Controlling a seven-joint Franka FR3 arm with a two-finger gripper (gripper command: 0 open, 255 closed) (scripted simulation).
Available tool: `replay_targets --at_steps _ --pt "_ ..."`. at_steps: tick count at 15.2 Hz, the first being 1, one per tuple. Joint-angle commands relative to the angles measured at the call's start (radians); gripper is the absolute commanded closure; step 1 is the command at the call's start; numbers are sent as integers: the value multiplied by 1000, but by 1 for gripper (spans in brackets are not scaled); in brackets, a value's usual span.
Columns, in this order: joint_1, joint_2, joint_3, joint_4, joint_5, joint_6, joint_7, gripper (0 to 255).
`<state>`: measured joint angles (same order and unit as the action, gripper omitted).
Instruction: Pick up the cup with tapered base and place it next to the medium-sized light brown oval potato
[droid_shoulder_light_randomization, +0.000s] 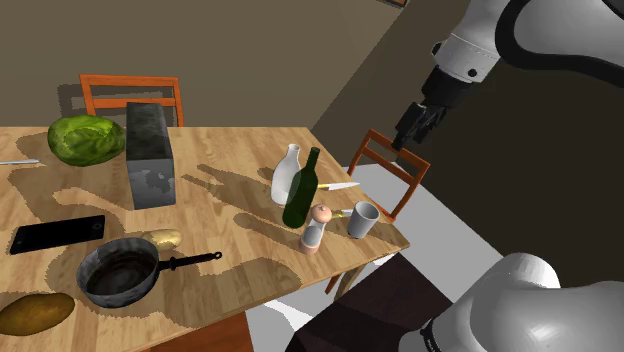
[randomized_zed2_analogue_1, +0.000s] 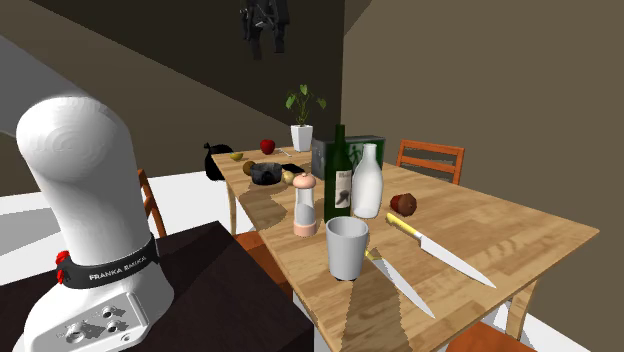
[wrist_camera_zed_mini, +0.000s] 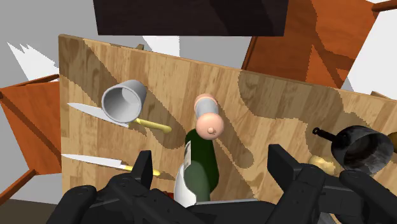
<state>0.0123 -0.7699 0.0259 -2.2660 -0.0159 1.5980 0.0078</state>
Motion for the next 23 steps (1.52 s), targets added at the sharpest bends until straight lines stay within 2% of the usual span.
replay_targets --at_steps 1,12,23 --pt "0 0 0 0 0 0 0 0" --pt "-47 143 -56 -229 -64 305 -30 0" --pt "-107 441 -116 -327 -138 638 -43 0"
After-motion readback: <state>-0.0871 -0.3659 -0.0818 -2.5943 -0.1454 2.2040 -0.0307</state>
